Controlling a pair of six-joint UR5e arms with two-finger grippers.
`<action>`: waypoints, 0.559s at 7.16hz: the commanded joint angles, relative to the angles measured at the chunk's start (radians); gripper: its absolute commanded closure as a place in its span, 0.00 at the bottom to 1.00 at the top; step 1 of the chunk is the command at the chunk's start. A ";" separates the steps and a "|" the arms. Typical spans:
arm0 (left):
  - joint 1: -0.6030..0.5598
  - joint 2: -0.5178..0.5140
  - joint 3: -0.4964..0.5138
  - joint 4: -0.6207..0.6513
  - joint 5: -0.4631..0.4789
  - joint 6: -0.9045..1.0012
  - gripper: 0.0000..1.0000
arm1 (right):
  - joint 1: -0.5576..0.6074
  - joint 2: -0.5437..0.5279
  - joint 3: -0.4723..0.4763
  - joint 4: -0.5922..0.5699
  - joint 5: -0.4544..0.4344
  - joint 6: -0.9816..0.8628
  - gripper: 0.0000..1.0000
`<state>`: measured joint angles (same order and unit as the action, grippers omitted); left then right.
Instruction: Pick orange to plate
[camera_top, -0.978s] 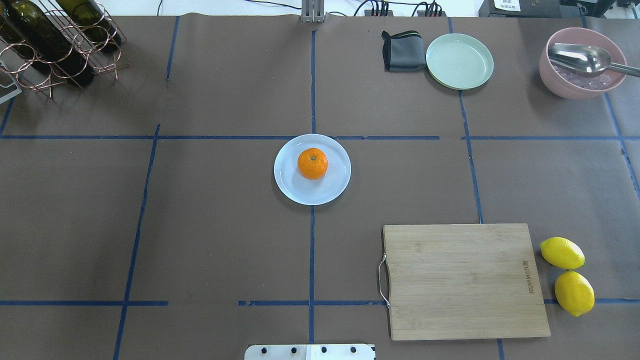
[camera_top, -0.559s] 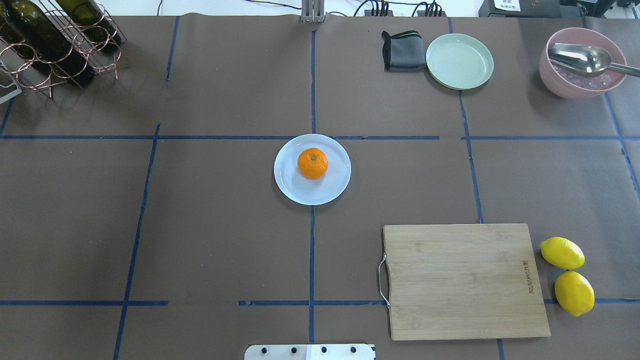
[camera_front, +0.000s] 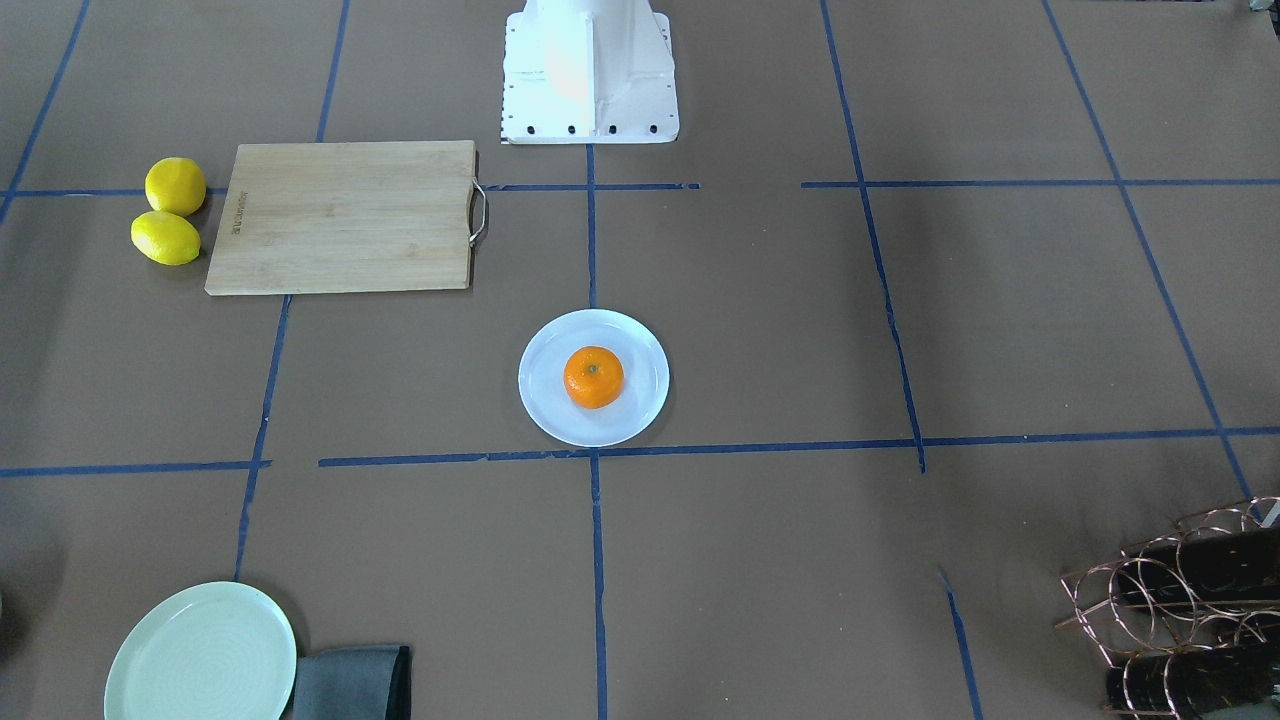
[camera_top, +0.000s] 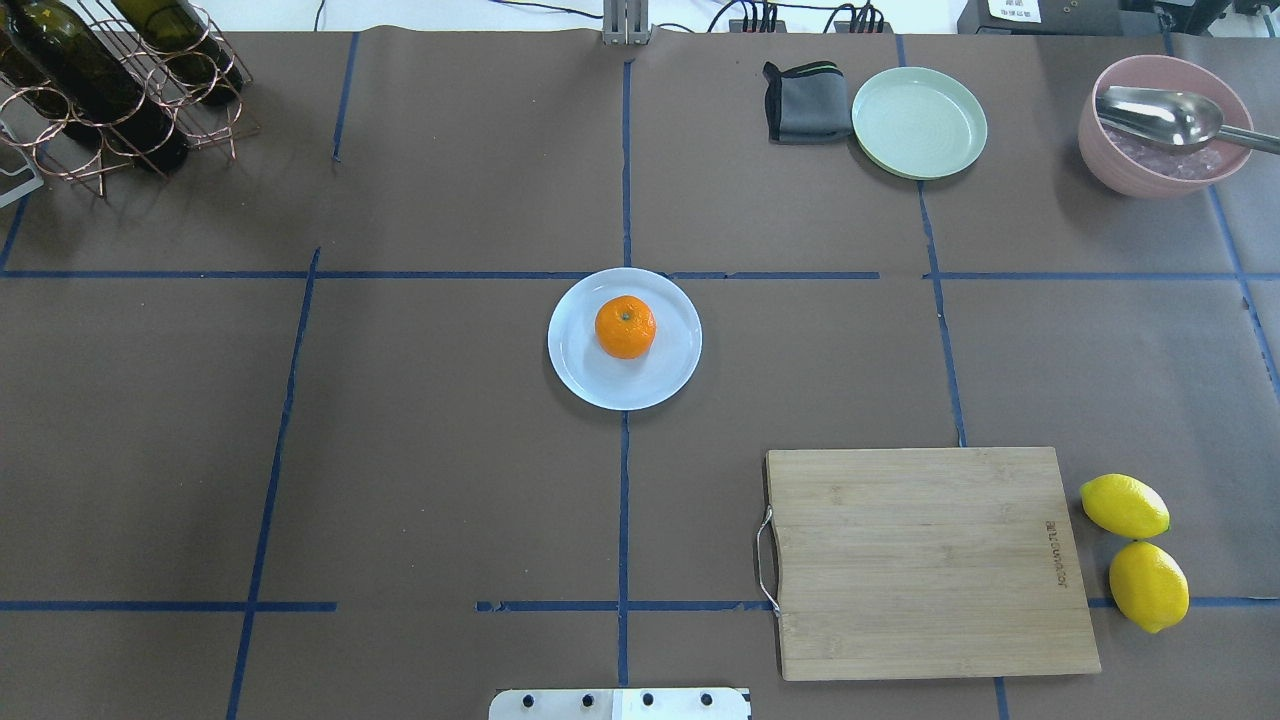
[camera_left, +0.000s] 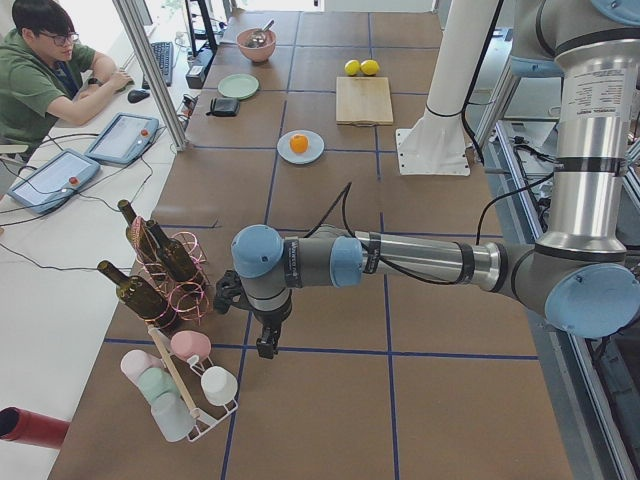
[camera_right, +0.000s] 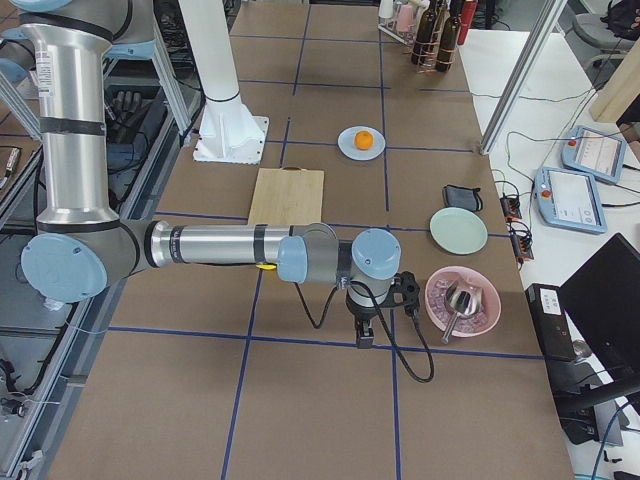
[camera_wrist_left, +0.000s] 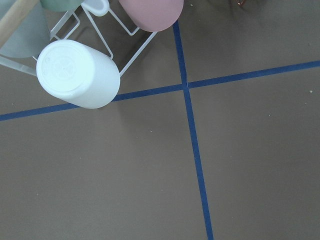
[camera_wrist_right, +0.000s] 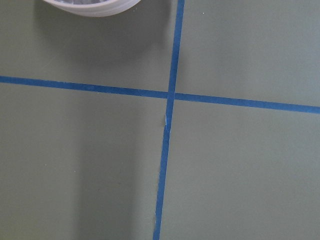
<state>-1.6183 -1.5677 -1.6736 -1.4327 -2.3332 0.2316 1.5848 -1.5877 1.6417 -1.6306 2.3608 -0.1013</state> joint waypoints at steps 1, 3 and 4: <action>0.000 0.000 -0.001 0.000 0.000 0.000 0.00 | 0.001 0.000 0.001 0.000 0.003 0.000 0.00; 0.000 0.000 -0.005 0.000 0.000 0.002 0.00 | 0.001 0.000 0.001 0.000 0.005 0.000 0.00; 0.000 0.000 -0.006 0.000 0.000 0.002 0.00 | 0.001 0.000 0.001 0.000 0.005 0.000 0.00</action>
<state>-1.6183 -1.5677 -1.6778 -1.4327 -2.3332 0.2330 1.5861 -1.5877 1.6424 -1.6310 2.3651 -0.1012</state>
